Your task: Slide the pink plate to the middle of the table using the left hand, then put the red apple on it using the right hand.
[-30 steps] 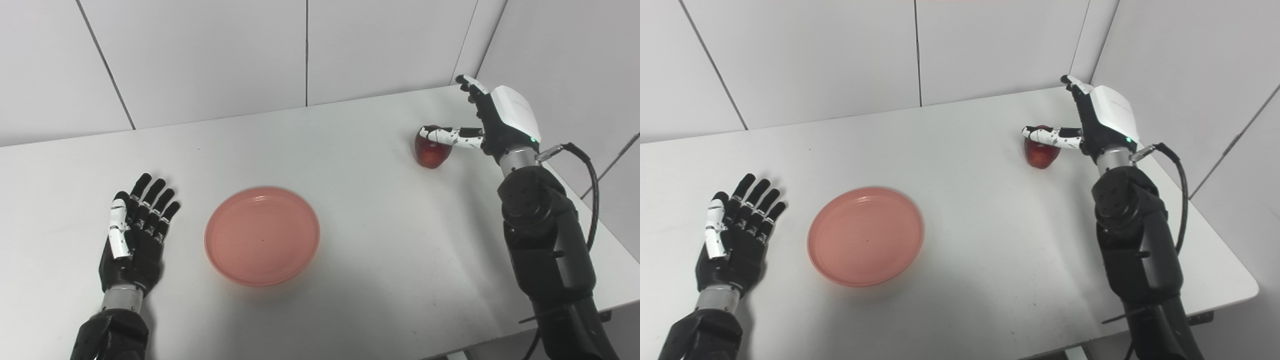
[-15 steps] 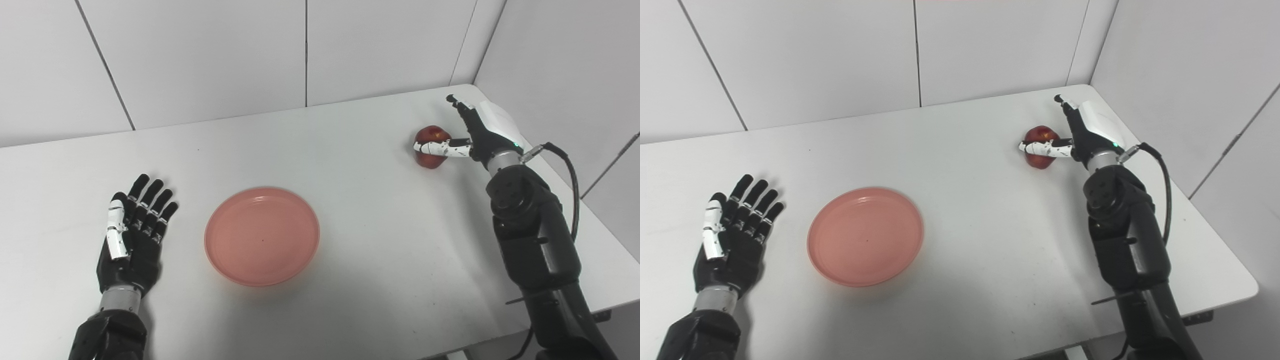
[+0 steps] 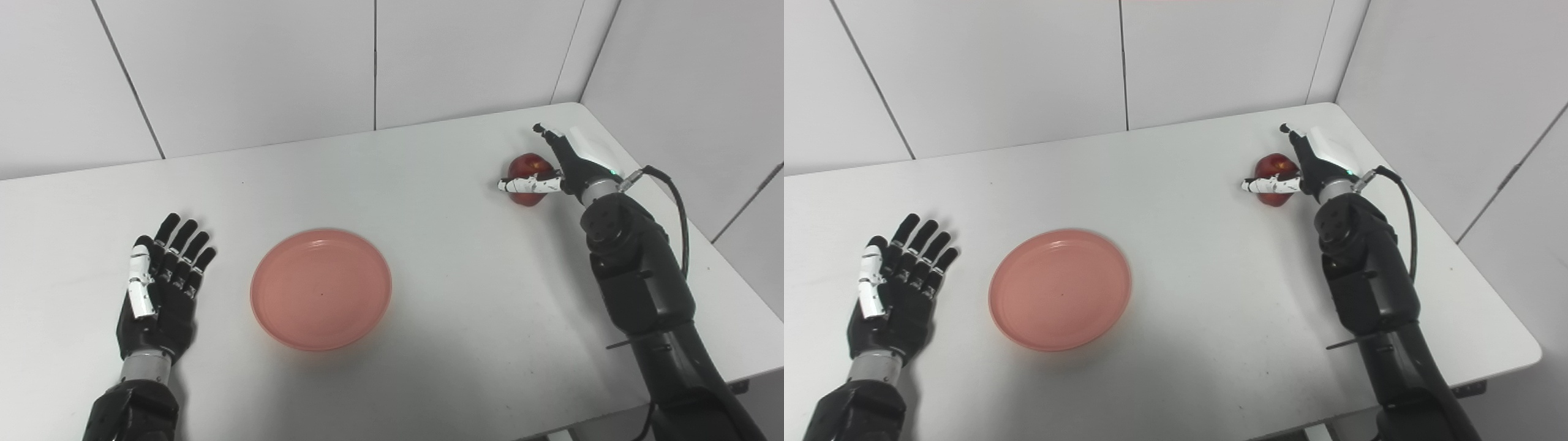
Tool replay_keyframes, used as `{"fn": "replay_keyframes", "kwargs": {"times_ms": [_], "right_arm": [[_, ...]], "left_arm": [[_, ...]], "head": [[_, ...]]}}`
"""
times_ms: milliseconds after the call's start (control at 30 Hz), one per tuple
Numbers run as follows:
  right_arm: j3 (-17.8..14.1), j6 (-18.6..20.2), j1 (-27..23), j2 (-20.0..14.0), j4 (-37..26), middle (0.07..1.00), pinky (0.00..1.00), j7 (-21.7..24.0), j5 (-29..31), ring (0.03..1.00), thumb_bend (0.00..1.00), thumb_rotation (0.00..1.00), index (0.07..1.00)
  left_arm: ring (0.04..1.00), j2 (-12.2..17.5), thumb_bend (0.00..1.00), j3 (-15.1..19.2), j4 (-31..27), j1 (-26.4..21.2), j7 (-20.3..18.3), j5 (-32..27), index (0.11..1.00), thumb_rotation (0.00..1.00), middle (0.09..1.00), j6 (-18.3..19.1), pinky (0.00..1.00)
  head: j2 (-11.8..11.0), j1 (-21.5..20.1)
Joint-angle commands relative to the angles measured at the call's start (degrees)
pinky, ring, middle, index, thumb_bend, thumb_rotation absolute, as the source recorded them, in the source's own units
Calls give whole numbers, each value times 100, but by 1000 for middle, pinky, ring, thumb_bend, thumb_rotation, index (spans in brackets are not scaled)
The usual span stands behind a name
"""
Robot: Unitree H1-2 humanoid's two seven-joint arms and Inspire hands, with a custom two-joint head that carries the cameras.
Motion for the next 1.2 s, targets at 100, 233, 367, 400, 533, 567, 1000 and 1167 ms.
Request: {"fn": "replay_keyframes", "kwargs": {"times_ms": [100, 233, 367, 400, 533, 567, 1000, 1167], "right_arm": [[28, -11, -311, -120, 17, 915, 770, -214, 8, 881, 1000, 433, 901], [114, -15, -320, -217, 88, 909, 766, -261, 25, 876, 1000, 419, 899], [97, -11, -345, -253, 187, 904, 764, -215, -43, 871, 1000, 413, 901], [96, -11, -337, -267, 183, 901, 764, -211, -25, 869, 1000, 410, 900], [79, -11, -316, -298, 191, 870, 710, -188, 2, 830, 1000, 408, 875], [72, -11, -312, -300, 193, 868, 706, -207, 42, 828, 1000, 407, 873], [251, -226, -259, -465, 340, 663, 505, -784, 456, 601, 840, 299, 677], [308, -299, -269, -515, 472, 592, 482, -1014, 669, 545, 784, 241, 577]], "left_arm": [[897, -18, 348, -1, -62, -41, 38, -12, 870, 1000, 892, -83, 905], [898, -4, 352, 6, -64, -40, 32, -30, 870, 1000, 892, -58, 908], [900, -6, 355, 10, -77, -40, 27, -50, 871, 1000, 895, -41, 912], [900, -9, 355, 4, -93, -39, 26, -48, 871, 1000, 895, -39, 911], [896, -9, 354, -3, -85, -40, 31, -29, 871, 1000, 893, -50, 909], [896, -10, 354, -6, -82, -40, 39, -19, 871, 1000, 893, -49, 909], [891, -16, 355, -19, -127, -19, 44, -22, 867, 1000, 889, -23, 898], [891, -28, 353, -29, -146, -10, 76, -10, 865, 1000, 887, -19, 898]], "head": [[15, 10], [23, 9], [31, 17], [36, 13], [37, 12], [37, 12], [66, 25], [74, 45]]}}
